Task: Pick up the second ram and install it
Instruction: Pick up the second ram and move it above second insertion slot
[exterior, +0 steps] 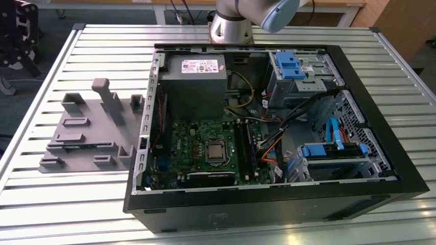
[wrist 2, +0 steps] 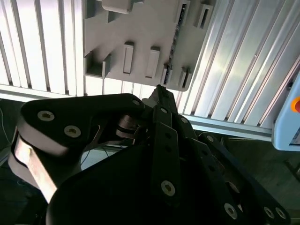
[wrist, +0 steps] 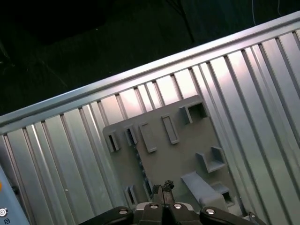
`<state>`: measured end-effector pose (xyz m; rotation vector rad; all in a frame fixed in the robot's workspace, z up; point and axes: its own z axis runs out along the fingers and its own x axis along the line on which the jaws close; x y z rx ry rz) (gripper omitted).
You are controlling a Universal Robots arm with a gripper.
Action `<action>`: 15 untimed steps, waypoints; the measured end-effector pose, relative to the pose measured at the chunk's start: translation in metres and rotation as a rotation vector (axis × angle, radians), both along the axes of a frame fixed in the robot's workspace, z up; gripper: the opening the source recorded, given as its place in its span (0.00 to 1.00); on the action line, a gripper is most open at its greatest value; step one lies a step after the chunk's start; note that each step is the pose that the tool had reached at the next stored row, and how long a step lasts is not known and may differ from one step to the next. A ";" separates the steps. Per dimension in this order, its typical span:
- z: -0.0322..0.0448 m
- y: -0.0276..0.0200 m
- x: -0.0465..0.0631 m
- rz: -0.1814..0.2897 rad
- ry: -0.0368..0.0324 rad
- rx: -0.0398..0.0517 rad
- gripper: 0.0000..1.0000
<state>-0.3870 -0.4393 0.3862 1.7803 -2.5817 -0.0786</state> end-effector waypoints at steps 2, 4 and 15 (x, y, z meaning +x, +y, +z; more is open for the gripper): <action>-0.0005 -0.0004 0.000 0.003 -0.0030 0.0001 0.11; -0.0010 -0.0006 0.000 0.011 -0.0051 0.0001 0.11; -0.0051 -0.0008 0.000 0.175 -0.0139 0.0007 0.11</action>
